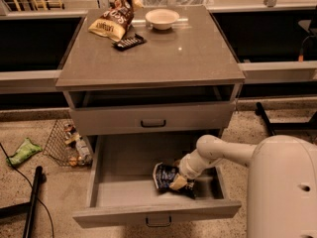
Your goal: Pick blue chip bag from middle drawer and place on counter
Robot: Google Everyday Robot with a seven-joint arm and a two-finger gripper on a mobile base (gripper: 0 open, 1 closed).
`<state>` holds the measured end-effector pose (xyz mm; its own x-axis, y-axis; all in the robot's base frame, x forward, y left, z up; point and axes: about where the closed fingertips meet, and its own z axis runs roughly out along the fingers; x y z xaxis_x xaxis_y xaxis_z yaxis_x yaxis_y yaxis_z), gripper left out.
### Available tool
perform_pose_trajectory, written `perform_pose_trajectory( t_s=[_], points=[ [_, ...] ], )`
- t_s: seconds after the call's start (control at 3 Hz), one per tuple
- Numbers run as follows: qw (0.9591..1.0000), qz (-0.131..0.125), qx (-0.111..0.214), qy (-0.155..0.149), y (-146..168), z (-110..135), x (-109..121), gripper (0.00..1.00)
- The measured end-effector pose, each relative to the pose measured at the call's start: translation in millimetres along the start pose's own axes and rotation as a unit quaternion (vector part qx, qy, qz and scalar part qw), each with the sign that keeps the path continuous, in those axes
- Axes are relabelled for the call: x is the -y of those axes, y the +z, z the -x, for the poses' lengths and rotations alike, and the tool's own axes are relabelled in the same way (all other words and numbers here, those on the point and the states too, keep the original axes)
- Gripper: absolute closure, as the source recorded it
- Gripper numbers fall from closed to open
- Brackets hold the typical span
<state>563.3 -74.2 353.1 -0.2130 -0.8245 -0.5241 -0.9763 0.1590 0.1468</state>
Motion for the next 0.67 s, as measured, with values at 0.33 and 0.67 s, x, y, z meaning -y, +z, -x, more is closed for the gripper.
perform_pose_trajectory(
  t_s=[0.33,0.67],
  points=[
    [0.9991,-0.042,0.003,-0.013,-42,4,-4,0.82],
    [0.9955,-0.086,0.010,-0.039,-121,21,-21,1.00]
  ],
)
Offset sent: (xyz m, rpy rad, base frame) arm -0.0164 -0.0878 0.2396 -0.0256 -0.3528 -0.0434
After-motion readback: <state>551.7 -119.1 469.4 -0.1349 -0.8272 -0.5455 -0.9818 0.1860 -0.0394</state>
